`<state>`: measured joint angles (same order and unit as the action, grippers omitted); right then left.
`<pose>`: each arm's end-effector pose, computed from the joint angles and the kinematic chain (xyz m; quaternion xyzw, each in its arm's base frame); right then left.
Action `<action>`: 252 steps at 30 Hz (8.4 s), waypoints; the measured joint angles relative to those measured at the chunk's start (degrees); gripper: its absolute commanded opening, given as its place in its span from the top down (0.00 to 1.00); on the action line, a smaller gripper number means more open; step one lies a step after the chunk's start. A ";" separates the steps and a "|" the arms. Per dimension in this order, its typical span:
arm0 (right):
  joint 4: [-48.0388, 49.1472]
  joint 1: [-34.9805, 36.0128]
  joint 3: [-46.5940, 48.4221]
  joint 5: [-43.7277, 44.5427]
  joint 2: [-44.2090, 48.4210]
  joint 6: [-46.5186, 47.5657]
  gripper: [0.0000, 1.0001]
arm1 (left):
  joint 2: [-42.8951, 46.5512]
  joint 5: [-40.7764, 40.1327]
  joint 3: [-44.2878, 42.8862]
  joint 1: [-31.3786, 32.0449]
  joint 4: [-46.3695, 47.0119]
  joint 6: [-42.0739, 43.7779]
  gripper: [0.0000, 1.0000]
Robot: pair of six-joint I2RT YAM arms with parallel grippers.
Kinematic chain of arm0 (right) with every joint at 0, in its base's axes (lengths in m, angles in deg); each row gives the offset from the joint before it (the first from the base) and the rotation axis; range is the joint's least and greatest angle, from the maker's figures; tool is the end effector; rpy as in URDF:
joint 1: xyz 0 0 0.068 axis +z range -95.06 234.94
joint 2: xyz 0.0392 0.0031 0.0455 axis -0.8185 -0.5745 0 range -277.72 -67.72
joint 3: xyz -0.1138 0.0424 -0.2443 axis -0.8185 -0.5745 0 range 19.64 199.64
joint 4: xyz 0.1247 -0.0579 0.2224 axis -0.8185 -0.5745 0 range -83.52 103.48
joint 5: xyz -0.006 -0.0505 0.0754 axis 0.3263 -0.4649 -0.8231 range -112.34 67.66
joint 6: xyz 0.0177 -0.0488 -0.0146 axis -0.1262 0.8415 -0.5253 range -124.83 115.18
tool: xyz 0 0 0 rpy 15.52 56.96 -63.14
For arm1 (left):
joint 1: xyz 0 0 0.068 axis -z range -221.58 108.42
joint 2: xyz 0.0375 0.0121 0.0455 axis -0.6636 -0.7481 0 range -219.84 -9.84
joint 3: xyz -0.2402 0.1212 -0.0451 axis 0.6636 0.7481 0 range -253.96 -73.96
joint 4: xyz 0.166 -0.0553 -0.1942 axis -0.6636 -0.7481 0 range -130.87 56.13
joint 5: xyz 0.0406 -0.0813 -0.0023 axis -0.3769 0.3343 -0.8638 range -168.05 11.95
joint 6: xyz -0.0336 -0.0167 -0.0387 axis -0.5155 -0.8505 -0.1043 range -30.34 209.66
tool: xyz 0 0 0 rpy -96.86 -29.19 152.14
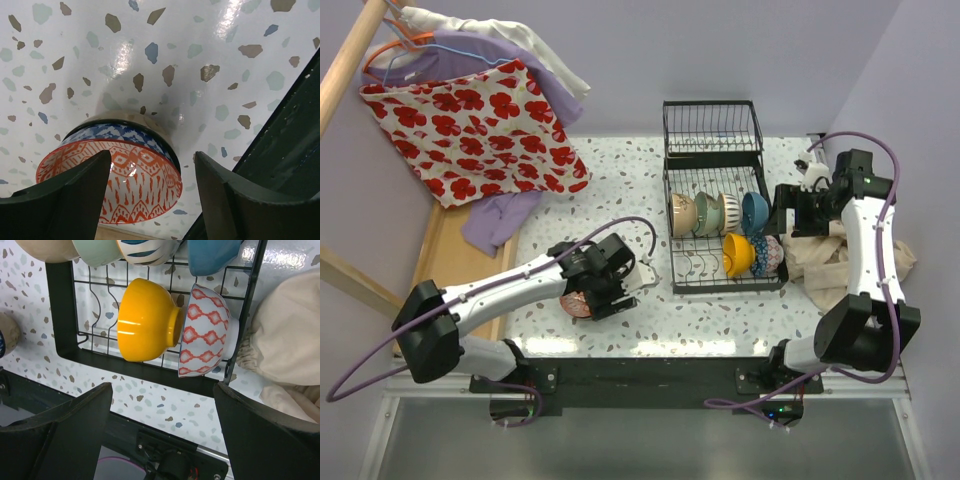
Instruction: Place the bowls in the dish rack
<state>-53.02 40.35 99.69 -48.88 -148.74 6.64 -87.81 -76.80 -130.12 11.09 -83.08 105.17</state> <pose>0.2608 -0.0515 0.3324 -0.0189 0.9554 0.1765 0.2360 0.1513 -0.1994 0.2328 0.5543 0.8158 -0.0628 0.1528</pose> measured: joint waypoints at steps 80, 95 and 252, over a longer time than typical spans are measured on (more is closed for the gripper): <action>-0.83 0.00 5.70 10.51 7.52 -4.31 0.14 | -6.62 30.16 5.46 -4.39 77.20 -47.50 1.00; 0.63 0.00 2.97 13.20 4.83 -4.35 0.14 | -17.55 9.60 -4.20 -0.83 75.71 -78.77 1.00; -3.17 0.00 -0.04 15.13 10.91 -0.26 0.15 | -22.49 39.60 12.17 -16.65 110.38 -81.37 1.00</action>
<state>-56.19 40.35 99.65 -33.76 -137.83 6.38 -110.30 -37.19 -117.95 -5.57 27.29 23.79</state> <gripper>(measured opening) 0.847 0.041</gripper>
